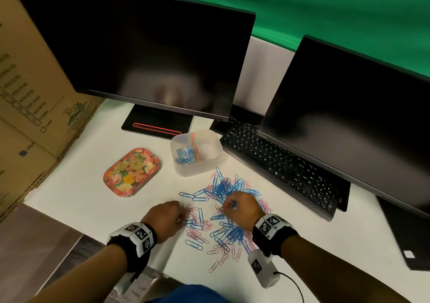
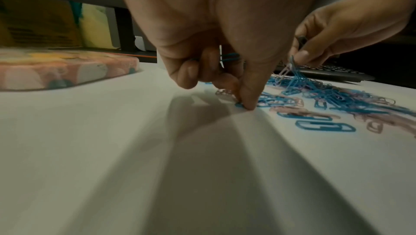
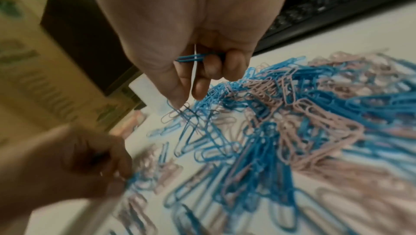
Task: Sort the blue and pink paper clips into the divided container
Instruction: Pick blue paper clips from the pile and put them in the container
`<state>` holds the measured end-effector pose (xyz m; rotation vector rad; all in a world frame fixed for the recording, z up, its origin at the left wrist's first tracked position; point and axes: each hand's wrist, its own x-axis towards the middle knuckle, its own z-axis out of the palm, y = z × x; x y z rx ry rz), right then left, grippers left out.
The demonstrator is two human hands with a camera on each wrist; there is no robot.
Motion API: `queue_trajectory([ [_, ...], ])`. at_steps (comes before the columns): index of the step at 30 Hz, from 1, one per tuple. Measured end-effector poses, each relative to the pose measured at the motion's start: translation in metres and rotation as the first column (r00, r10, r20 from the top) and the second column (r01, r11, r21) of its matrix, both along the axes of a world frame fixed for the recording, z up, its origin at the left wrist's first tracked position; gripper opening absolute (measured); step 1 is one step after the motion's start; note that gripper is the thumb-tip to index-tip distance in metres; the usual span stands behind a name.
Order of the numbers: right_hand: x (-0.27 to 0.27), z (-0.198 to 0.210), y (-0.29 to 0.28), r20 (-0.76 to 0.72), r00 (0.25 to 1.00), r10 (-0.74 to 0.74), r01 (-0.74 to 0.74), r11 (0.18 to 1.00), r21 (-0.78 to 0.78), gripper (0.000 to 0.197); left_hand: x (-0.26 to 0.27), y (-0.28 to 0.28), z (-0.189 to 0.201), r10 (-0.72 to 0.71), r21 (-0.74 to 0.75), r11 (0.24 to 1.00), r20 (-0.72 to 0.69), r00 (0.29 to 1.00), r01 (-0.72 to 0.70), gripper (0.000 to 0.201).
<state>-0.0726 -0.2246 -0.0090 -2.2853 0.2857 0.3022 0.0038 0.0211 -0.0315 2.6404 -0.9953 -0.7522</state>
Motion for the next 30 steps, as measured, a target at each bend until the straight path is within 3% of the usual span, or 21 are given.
queue_trajectory([
  [3, 0.002, 0.003, -0.001, -0.065, 0.989, -0.13, 0.141, 0.967, 0.214, 0.016, -0.002, 0.0, -0.001, 0.019, -0.013, 1.0, -0.024, 1.0, -0.019, 0.002],
  [8, 0.01, 0.02, -0.003, -0.142, 0.964, -0.223, 0.262, 0.88, 0.395, 0.013, -0.001, 0.002, 0.001, 0.034, -0.046, 0.998, -0.053, 0.998, -0.037, 0.02],
  [10, 0.011, 0.026, -0.002, -0.172, 0.951, -0.257, 0.308, 0.842, 0.443, 0.009, 0.001, 0.002, 0.006, 0.069, -0.108, 0.991, -0.077, 0.995, -0.077, 0.018],
  [12, 0.012, 0.031, -0.002, -0.185, 0.948, -0.259, 0.317, 0.817, 0.482, 0.007, 0.002, 0.002, 0.012, 0.112, -0.182, 0.975, -0.111, 0.987, -0.131, 0.01],
  [16, 0.009, 0.04, -0.001, -0.137, 0.971, -0.198, 0.24, 0.848, 0.473, 0.006, 0.004, -0.004, 0.018, 0.192, -0.293, 0.921, -0.235, 0.953, -0.257, 0.022],
  [18, 0.008, 0.038, -0.001, -0.157, 0.967, -0.199, 0.251, 0.845, 0.473, 0.011, 0.005, -0.014, 0.021, 0.271, -0.306, 0.864, -0.384, 0.882, -0.399, 0.023],
  [20, 0.008, 0.034, -0.001, -0.211, 0.951, -0.224, 0.302, 0.812, 0.499, 0.017, 0.008, -0.026, 0.028, 0.328, -0.304, 0.706, -0.66, 0.676, -0.64, 0.02],
  [22, 0.008, 0.033, -0.001, -0.265, 0.935, -0.235, 0.346, 0.765, 0.544, 0.021, 0.01, -0.037, 0.038, 0.279, -0.265, 0.541, -0.839, 0.468, -0.798, 0.013],
  [24, 0.007, 0.035, -0.001, -0.281, 0.933, -0.225, 0.353, 0.727, 0.588, 0.021, 0.012, -0.046, 0.046, 0.225, -0.218, 0.474, -0.907, 0.357, -0.853, 0.015],
  [26, 0.008, 0.038, 0.0, -0.287, 0.933, -0.215, 0.352, 0.703, 0.618, 0.021, 0.013, -0.054, 0.049, 0.167, -0.16, 0.457, -0.951, 0.261, -0.875, 0.021],
  [28, 0.01, 0.037, 0.001, -0.282, 0.933, -0.224, 0.357, 0.679, 0.641, 0.022, 0.014, -0.061, 0.052, 0.132, -0.135, 0.478, -0.966, 0.223, -0.868, 0.015],
  [29, 0.01, 0.036, 0.002, -0.28, 0.932, -0.232, 0.362, 0.67, 0.648, 0.021, 0.015, -0.065, 0.051, 0.144, -0.163, 0.517, -0.951, 0.273, -0.841, 0.01],
  [30, 0.011, 0.035, 0.002, -0.28, 0.931, -0.236, 0.365, 0.667, 0.649, 0.02, 0.014, -0.067, 0.051, 0.164, -0.213, 0.573, -0.916, 0.366, -0.791, 0.004],
])
